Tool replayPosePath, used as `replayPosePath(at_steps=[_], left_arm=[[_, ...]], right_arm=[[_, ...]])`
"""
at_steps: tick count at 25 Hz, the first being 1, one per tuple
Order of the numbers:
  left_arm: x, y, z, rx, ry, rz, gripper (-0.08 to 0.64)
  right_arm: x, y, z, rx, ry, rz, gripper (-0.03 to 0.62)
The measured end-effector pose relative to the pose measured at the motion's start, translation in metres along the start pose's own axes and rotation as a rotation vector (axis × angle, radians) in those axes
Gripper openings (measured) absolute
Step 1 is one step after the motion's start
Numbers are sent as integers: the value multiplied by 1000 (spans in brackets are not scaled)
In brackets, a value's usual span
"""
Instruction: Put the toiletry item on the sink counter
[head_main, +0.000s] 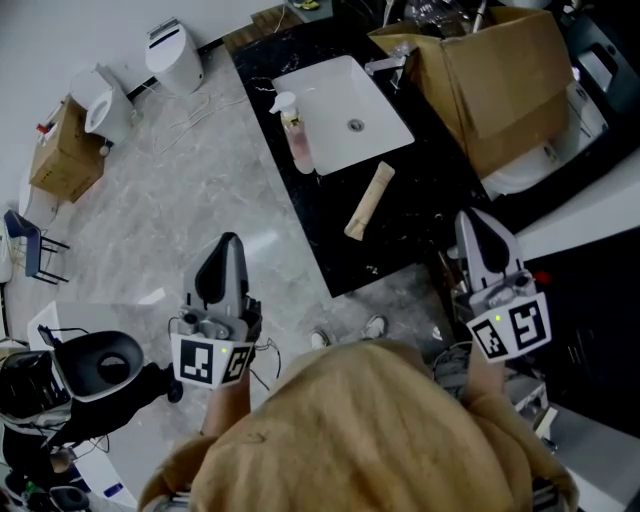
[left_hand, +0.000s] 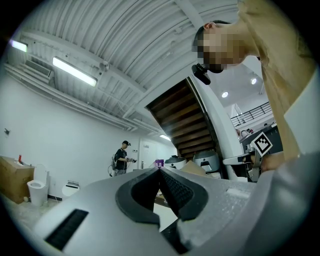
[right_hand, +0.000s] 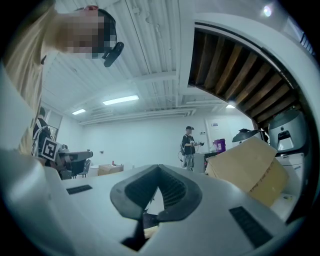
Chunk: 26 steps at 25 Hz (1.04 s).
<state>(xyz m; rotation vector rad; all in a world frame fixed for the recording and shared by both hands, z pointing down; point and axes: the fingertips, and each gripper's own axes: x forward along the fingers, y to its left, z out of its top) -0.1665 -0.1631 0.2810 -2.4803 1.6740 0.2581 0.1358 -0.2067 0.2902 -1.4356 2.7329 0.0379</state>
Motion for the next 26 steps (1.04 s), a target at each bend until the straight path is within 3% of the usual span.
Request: replayPosePath(at_steps=[26], left_arm=[[0, 6, -7, -11, 0, -20, 5]], right_arm=[[-2, 5, -9, 14, -6, -43, 2]])
